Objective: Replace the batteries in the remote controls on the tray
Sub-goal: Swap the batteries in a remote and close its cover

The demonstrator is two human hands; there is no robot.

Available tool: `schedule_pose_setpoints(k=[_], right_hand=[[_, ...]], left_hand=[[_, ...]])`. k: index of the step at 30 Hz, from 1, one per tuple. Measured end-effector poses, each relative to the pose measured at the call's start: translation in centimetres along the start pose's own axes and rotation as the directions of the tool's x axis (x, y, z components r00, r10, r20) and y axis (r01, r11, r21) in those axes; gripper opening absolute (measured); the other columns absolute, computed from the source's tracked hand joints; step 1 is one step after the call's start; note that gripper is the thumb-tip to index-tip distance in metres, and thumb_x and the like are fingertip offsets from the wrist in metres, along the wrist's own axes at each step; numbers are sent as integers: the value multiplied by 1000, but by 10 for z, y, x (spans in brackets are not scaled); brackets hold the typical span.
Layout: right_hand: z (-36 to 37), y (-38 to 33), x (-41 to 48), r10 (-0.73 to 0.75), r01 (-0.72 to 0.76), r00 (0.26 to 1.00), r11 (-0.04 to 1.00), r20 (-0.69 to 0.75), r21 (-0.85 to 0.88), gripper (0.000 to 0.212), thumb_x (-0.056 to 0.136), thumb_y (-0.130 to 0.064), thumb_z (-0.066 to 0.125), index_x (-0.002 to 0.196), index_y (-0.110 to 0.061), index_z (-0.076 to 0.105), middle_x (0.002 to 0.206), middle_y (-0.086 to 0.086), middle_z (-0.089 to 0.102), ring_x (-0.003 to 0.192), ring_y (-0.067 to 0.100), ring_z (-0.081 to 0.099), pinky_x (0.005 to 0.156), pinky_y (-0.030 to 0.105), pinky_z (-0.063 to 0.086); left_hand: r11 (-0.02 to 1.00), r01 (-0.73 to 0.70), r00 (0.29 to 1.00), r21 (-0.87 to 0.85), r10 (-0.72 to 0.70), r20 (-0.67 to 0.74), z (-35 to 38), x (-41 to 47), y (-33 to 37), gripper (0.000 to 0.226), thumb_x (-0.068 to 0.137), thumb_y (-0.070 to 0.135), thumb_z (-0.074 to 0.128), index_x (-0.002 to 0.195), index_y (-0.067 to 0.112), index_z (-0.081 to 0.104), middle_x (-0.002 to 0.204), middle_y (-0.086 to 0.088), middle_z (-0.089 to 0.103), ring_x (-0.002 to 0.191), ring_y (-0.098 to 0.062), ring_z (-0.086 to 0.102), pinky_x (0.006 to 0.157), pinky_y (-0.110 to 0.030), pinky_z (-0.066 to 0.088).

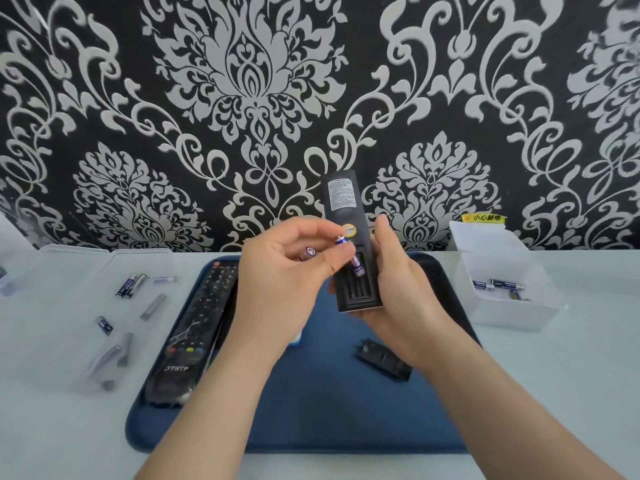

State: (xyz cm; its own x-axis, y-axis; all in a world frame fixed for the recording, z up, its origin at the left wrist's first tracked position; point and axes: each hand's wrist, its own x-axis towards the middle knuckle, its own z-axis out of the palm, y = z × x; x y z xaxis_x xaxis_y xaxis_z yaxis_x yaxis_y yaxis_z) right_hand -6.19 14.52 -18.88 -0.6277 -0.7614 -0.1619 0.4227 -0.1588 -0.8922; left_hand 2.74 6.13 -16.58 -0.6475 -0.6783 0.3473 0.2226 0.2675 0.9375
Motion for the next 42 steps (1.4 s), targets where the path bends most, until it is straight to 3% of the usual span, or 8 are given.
schedule_pose_setpoints(k=[4, 8, 13, 26, 33, 36, 38, 42], right_hand=[[0, -1, -1, -28, 28, 999, 999, -32, 15, 55, 101, -55, 31, 117, -19, 68, 106, 6, 75, 103, 23, 70, 88, 40, 55], [-3, -5, 0, -62, 69, 991, 996, -117, 51, 53, 102, -51, 33, 116, -14, 68, 103, 10, 76, 98, 25, 72, 76, 36, 57], [-5, -6, 2, -77, 93, 983, 992, -166, 87, 51, 101, -50, 36, 111, -13, 70, 104, 15, 74, 95, 25, 71, 83, 41, 58], [2, 2, -2, -150, 150, 984, 989, -100, 0, 46, 102, -51, 34, 120, -20, 62, 109, 8, 73, 97, 21, 72, 86, 39, 56], [-6, -2, -5, -96, 101, 994, 989, -50, 110, 44, 103, -43, 37, 110, -13, 67, 101, 8, 76, 92, 19, 73, 79, 34, 57], [-7, -6, -5, -53, 45, 997, 986, 47, 162, 39, 102, -35, 40, 106, -8, 68, 98, 12, 74, 89, 19, 71, 79, 35, 57], [-9, -6, -3, -36, 23, 995, 989, 89, 147, 33, 101, -22, 44, 117, 1, 62, 113, 24, 68, 101, 26, 67, 90, 43, 54], [-16, -5, 2, -11, -4, 997, 983, 77, 185, 23, 95, 4, 43, 110, 4, 61, 114, 29, 66, 102, 32, 68, 81, 44, 58]], left_hand=[[962, -158, 987, 225, 156, 25, 5, -7, -3, 20, 71, 5, 81, 76, 23, 73, 77, 14, 73, 73, -10, 69, 66, -18, 52], [879, -308, 951, 365, 269, 155, 11, -12, -10, 23, 70, 16, 79, 88, 28, 69, 86, 23, 72, 80, -8, 69, 76, -22, 53], [946, -203, 968, 253, 156, 197, 15, -12, -15, 27, 72, 6, 80, 86, 28, 77, 97, 20, 73, 104, 5, 63, 97, -22, 47], [861, -288, 957, 420, 244, 156, 13, -7, -15, 26, 68, 7, 83, 88, 22, 79, 92, 20, 66, 86, 5, 60, 73, -4, 40], [804, -335, 941, 492, 259, 216, 11, -5, -15, 23, 72, 28, 72, 94, 30, 77, 101, 24, 67, 96, -2, 61, 86, -14, 45], [909, -212, 960, 360, 126, 248, 5, -3, -12, 22, 80, 20, 71, 99, 29, 75, 102, 18, 68, 98, 2, 61, 84, -15, 46], [996, 59, 974, 68, -72, 217, 2, -1, -7, 25, 89, 13, 63, 105, 28, 73, 102, 11, 68, 80, 1, 60, 66, -16, 45], [732, 464, 882, -499, -435, 182, -4, 7, -7, 35, 94, -4, 41, 114, 11, 65, 89, -9, 61, 64, -10, 46, 49, -18, 39]])
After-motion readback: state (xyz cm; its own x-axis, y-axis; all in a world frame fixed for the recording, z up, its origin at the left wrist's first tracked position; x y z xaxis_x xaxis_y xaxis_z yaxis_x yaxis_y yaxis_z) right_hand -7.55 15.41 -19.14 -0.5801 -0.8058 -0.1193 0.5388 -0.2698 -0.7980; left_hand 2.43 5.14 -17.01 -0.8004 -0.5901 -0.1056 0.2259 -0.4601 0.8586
